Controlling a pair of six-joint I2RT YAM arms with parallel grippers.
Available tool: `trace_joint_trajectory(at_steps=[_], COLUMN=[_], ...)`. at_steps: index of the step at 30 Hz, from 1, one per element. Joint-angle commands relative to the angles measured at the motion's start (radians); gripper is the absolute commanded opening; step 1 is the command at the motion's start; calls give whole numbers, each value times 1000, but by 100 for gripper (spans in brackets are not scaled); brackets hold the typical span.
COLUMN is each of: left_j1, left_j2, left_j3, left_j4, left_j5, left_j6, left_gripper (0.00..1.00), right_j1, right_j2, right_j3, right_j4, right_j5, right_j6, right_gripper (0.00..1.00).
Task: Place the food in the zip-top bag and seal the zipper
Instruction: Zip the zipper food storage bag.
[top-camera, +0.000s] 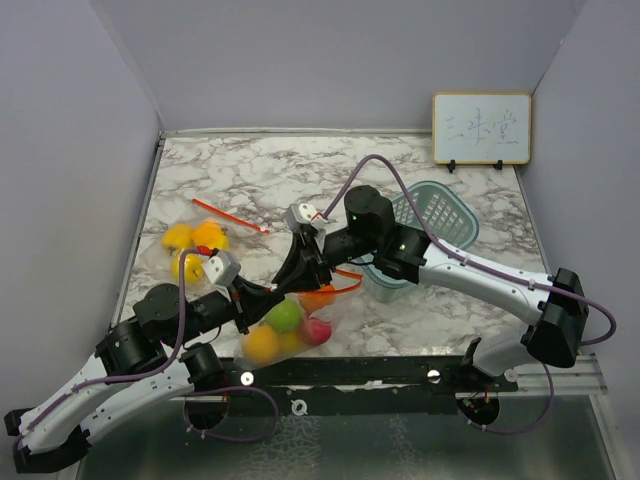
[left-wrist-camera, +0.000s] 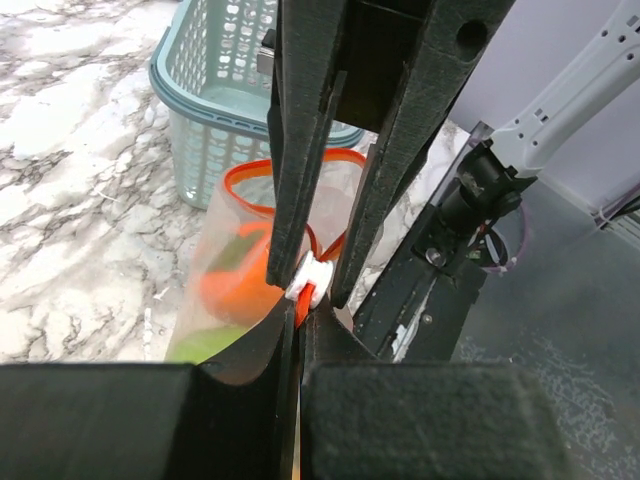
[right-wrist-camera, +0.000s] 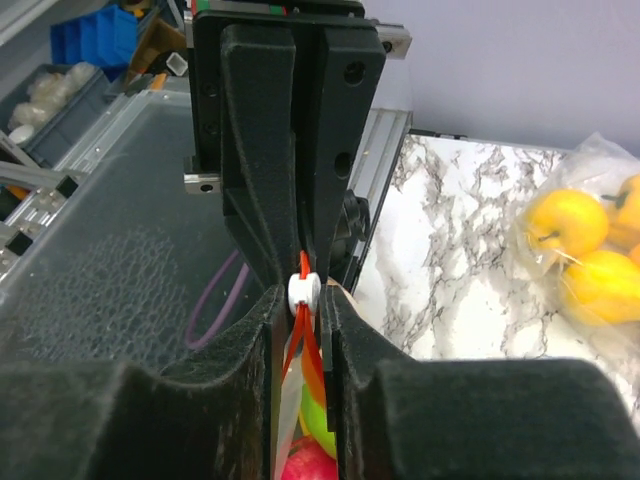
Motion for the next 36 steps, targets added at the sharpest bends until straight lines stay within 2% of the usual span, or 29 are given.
trace_joint_trajectory(at_steps=[1,2,6,17,26,29,36], left_j1=[2,2,3,2,2,2,2], left_j2=[-8,-8,-12,-147,-244,-250,-249], left_j3=[17,16,18,97,158,159,150], left_j4=[49,49,41,-22,-136,-130,-107], left_j5=[18,16,11,-145,-433,-482,-585], left_j6=[1,0,0,-7,-30,-32,-51], left_gripper=[0,0,0,0,0,0,0], right_j1=[10,9,9,-10,-90,-94,-101], right_j2=[4,5,-5,-124,-253,-279,-295], right_j3=[-5,-6,-12,-125,-245,-264,-295], right_j4=[50,54,41,-98,-94,-110,-187], right_j5=[-33,-37,-16,218,268,288,462], right_j6=[17,21,25,-24,12,10,21], right_gripper=[11,7,4,3,2,3,2])
